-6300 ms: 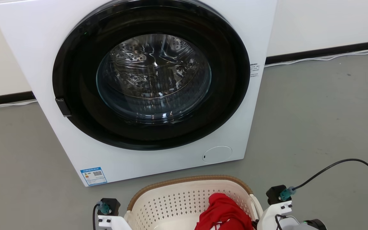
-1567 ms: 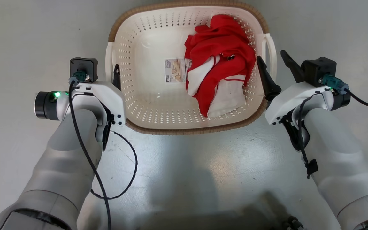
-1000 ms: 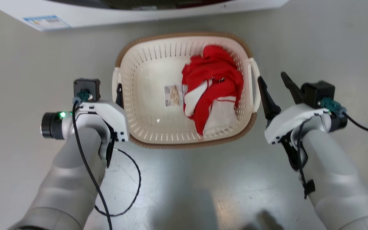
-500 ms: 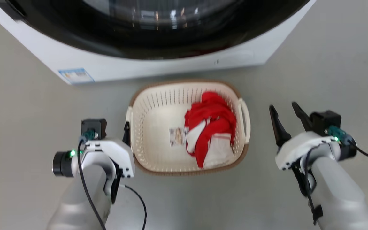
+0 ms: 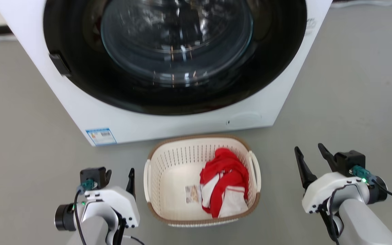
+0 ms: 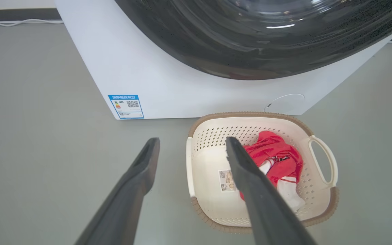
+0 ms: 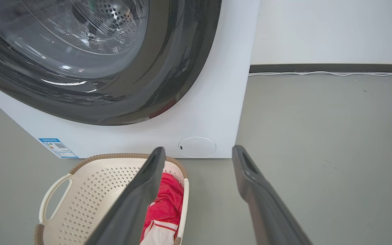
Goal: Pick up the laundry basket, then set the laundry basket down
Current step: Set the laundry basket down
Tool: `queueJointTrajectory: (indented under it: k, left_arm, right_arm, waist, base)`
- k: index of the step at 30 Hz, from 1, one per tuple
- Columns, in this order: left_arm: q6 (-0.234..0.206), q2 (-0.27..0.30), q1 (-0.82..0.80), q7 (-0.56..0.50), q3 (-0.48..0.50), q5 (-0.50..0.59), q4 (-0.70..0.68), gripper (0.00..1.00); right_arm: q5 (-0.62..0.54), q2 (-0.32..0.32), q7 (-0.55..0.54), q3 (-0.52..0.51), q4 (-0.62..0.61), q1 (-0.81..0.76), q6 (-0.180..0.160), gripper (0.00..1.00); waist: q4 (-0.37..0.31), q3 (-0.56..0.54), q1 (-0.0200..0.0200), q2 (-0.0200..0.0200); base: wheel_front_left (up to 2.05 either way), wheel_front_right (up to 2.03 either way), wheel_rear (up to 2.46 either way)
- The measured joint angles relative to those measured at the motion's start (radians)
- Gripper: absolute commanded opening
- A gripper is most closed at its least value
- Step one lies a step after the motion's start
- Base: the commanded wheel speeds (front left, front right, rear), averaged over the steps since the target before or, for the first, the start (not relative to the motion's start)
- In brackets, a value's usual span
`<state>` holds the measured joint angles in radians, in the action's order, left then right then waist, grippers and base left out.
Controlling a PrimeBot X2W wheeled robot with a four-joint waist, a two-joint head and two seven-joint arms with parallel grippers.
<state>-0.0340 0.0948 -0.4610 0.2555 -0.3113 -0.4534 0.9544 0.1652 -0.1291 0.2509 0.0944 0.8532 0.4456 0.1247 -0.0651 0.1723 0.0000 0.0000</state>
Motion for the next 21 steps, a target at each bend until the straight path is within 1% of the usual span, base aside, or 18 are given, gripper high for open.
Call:
queueJointTrajectory:
  k: [8,13,21]
  left_arm:
    - [0.009,0.001,0.091,0.0,0.062,0.024,-0.07,1.0]
    - [0.026,0.0,0.164,0.0,0.117,0.026,-0.133,1.0]
    - [0.036,-0.006,0.261,0.0,0.188,0.057,-0.246,1.0]
  right_arm:
    - [-0.002,-0.022,0.0,0.007,-0.057,-0.07,0.0,1.0]
    - [-0.01,-0.034,0.0,0.024,-0.116,-0.123,0.0,1.0]
    - [-0.015,-0.046,0.0,0.028,-0.279,-0.206,0.0,1.0]
  waist:
    - [-0.002,-0.09,0.0,0.0]
    - [-0.004,-0.146,0.0,0.0]
    - [-0.002,-0.197,0.0,0.0]
  base:
    - [0.0,0.0,0.0]
    - [0.0,0.0,0.0]
    - [0.0,0.0,0.0]
